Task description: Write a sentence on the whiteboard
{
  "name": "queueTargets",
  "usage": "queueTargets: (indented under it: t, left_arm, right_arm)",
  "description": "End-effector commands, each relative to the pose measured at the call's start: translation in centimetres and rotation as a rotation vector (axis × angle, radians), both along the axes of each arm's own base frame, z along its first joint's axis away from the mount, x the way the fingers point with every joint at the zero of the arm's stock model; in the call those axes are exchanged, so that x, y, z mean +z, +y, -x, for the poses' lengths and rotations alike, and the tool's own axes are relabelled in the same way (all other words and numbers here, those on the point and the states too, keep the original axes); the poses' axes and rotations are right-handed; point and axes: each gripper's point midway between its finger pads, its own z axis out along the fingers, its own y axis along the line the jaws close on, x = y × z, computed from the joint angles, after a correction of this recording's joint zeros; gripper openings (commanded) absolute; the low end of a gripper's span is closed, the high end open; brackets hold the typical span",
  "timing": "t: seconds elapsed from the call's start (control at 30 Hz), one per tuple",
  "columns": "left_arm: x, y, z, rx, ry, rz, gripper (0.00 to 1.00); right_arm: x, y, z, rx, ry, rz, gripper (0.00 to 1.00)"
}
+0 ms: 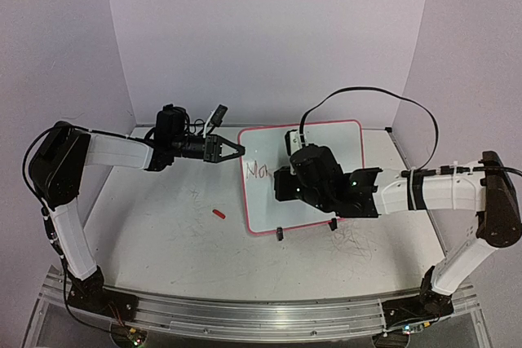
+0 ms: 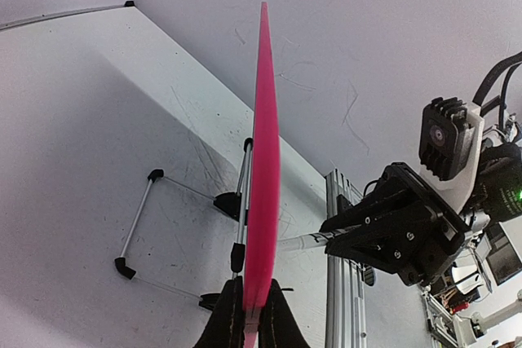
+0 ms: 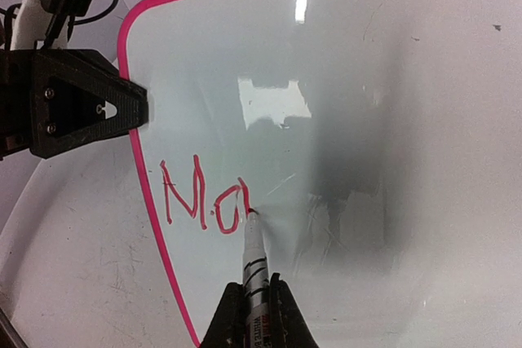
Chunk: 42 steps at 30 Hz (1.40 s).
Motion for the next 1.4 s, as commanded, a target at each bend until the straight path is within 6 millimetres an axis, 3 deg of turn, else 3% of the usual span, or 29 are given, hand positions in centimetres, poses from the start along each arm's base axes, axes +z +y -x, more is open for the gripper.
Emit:
queueTargets:
  t: [0.0,0.3,0.7,1.0,1.37]
  left_arm:
    - [2.7,0.1,1.4,-0.043,-0.037,0.042,0.00]
    - [2.7,0.1,1.3,-0.042,-0.036,0.042,0.00]
    - [2.8,0.1,1.4,-0.041,-0.038,0.042,0.00]
    - [2.7,0.1,1.3,-0.041,-0.037,0.041,0.00]
    - [2.8,0.1,1.4,-0.043,-0.038,0.042,0.00]
  right_arm:
    - [1.8,0.1,-1.3,-0.037,-0.049,-0.017,0.00]
    - [2.2,-0.8,-1.8,-0.083,-0.055,-0.026,0.00]
    - [1.7,-1.1,0.0,-0.001,-0.030,-0.057,0.00]
    - [0.8,-0.7,-0.3,-0.003,-0.021,-0.046,0.00]
    - [1.4,-2.5,-1.3,-0.108,-0.037,-0.051,0.00]
